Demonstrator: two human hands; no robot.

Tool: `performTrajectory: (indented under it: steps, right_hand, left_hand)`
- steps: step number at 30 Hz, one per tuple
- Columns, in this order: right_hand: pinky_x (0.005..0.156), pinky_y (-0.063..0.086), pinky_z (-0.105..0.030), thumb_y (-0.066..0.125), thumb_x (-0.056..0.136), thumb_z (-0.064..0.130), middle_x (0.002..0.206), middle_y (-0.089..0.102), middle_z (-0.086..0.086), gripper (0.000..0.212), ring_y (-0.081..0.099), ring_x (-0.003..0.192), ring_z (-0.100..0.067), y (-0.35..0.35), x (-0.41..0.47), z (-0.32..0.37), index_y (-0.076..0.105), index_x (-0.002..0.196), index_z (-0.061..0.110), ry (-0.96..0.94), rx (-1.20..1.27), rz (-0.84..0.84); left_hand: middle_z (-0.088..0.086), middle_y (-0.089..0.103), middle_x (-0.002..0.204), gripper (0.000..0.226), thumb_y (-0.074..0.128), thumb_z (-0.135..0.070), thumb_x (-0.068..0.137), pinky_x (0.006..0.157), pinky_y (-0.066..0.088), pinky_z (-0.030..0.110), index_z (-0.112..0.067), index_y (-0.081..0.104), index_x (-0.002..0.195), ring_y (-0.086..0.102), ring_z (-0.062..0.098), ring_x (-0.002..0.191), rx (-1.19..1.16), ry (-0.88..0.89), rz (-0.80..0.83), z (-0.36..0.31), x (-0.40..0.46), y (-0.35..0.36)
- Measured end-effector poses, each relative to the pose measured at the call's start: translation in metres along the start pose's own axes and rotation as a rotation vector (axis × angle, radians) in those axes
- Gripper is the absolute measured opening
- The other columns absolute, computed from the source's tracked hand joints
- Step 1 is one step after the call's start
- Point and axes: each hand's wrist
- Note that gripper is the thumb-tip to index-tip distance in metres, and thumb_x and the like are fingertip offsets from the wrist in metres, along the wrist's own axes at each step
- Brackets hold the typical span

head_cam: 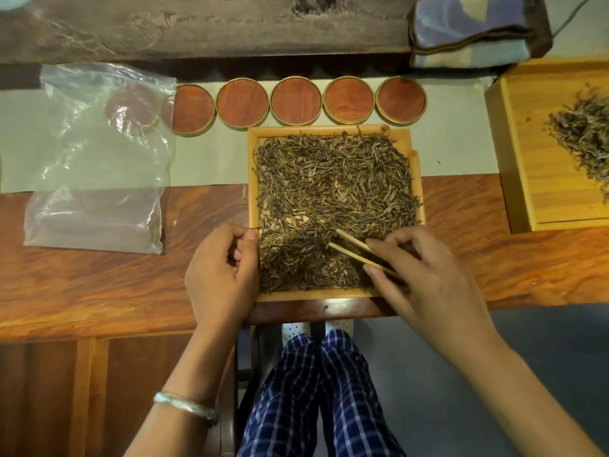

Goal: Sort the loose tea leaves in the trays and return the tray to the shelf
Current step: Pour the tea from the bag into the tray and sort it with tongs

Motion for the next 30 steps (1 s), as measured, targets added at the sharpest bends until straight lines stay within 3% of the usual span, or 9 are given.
performTrajectory:
  steps: [5, 14, 18, 27, 30]
  right_hand:
    - [0.051, 0.05, -0.027, 0.063, 0.089, 0.024, 0.097, 0.057, -0.008, 0.028, 0.056, 0.082, -0.018, 0.013, 0.009, 0.017, 0.067, 0.111, 0.007, -0.028, -0.034, 0.032]
    - [0.054, 0.049, -0.028, 0.062, 0.089, 0.024, 0.097, 0.057, -0.007, 0.027, 0.057, 0.083, -0.022, 0.001, 0.011, -0.004, 0.068, 0.11, 0.008, 0.126, -0.042, -0.09]
    - [0.049, 0.05, -0.029, 0.061, 0.09, 0.024, 0.094, 0.058, -0.008, 0.025, 0.057, 0.082, -0.021, 0.005, 0.015, -0.007, 0.067, 0.109, 0.008, 0.124, -0.107, -0.077]
    - [0.054, 0.05, -0.028, 0.064, 0.089, 0.022, 0.095, 0.058, -0.009, 0.024, 0.057, 0.082, -0.023, 0.01, 0.028, -0.007, 0.067, 0.108, 0.008, 0.13, -0.069, -0.08]
    - [0.055, 0.041, -0.022, 0.063, 0.089, 0.024, 0.094, 0.057, -0.008, 0.026, 0.056, 0.082, -0.021, 0.009, 0.031, -0.008, 0.067, 0.109, 0.009, 0.139, -0.078, -0.084]
  left_hand:
    - [-0.012, 0.055, 0.065, 0.017, 0.047, -0.045, 0.089, 0.056, 0.03, 0.012, -0.032, 0.055, 0.08, 0.053, -0.001, 0.067, 0.01, -0.022, -0.001, -0.001, 0.001, 0.001]
    - [-0.014, 0.054, 0.065, 0.019, 0.046, -0.046, 0.089, 0.055, 0.029, 0.014, -0.032, 0.055, 0.081, 0.053, -0.002, 0.069, 0.045, -0.021, -0.003, 0.002, 0.002, 0.001]
    - [-0.013, 0.055, 0.066, 0.018, 0.048, -0.045, 0.09, 0.055, 0.032, 0.015, -0.032, 0.055, 0.081, 0.053, -0.001, 0.067, 0.036, -0.007, -0.006, 0.003, 0.0, 0.002]
    - [-0.01, 0.054, 0.064, 0.02, 0.048, -0.042, 0.09, 0.056, 0.034, 0.018, -0.028, 0.055, 0.077, 0.051, 0.004, 0.062, 0.02, 0.028, -0.013, 0.003, 0.001, 0.001]
    - [-0.011, 0.055, 0.065, 0.019, 0.048, -0.043, 0.09, 0.054, 0.035, 0.022, -0.03, 0.055, 0.078, 0.051, 0.004, 0.061, 0.018, 0.019, -0.013, 0.002, 0.001, 0.002]
Point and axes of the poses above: each hand's wrist, its own x-axis towards the middle knuckle, its own y-axis out of the palm, z = x × y
